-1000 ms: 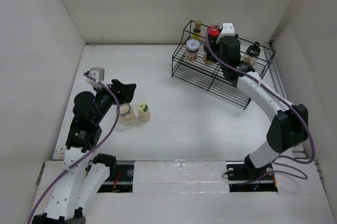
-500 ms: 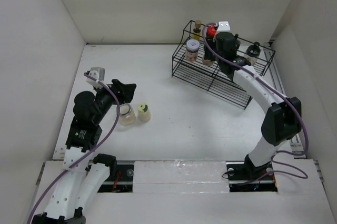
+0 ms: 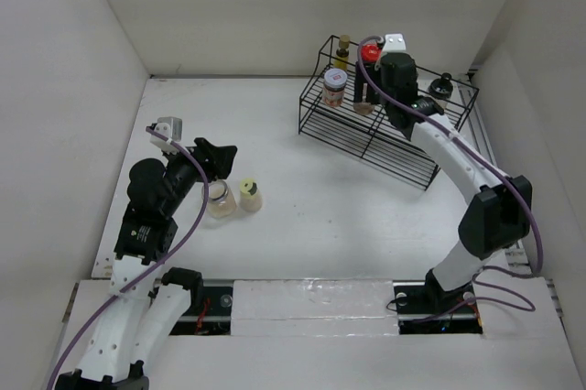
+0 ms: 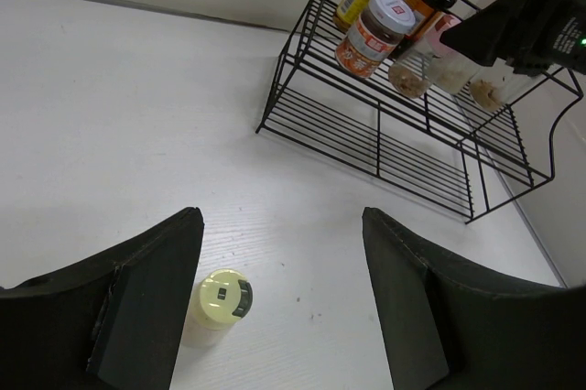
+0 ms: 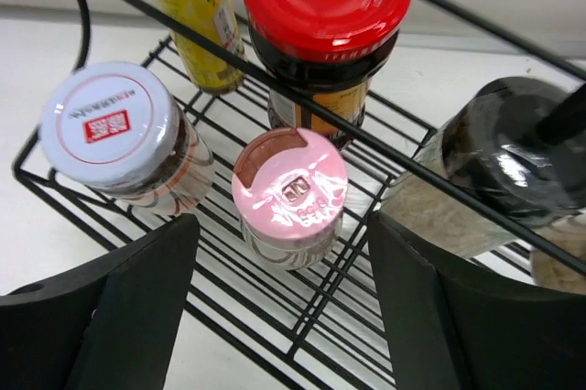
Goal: Organize the condiment bottles
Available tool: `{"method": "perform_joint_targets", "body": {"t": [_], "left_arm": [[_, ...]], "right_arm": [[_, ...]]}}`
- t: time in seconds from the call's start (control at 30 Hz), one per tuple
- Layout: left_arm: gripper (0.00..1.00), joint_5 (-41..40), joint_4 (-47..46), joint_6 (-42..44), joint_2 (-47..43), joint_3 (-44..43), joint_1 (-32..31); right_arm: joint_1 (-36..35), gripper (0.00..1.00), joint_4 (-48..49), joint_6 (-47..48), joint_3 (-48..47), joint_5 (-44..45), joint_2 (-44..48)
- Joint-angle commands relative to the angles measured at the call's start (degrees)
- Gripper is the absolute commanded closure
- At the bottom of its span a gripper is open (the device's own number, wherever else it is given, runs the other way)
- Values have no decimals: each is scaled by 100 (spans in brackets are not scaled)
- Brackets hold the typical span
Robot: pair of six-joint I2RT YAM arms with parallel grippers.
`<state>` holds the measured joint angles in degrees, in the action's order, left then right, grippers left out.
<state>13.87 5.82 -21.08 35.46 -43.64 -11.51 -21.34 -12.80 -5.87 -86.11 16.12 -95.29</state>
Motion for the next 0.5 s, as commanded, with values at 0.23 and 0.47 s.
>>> {"method": "perform_joint_targets", "body": {"t": [0.23, 0.47], "left_arm": [[34, -15, -205, 16, -13, -101, 35], [35, -560, -38, -36, -127, -154, 35]], "right_arm": [[-833, 30, 601, 191, 461, -370, 1679], [-2495, 70, 1912, 112, 2299, -2157, 1514]]}}
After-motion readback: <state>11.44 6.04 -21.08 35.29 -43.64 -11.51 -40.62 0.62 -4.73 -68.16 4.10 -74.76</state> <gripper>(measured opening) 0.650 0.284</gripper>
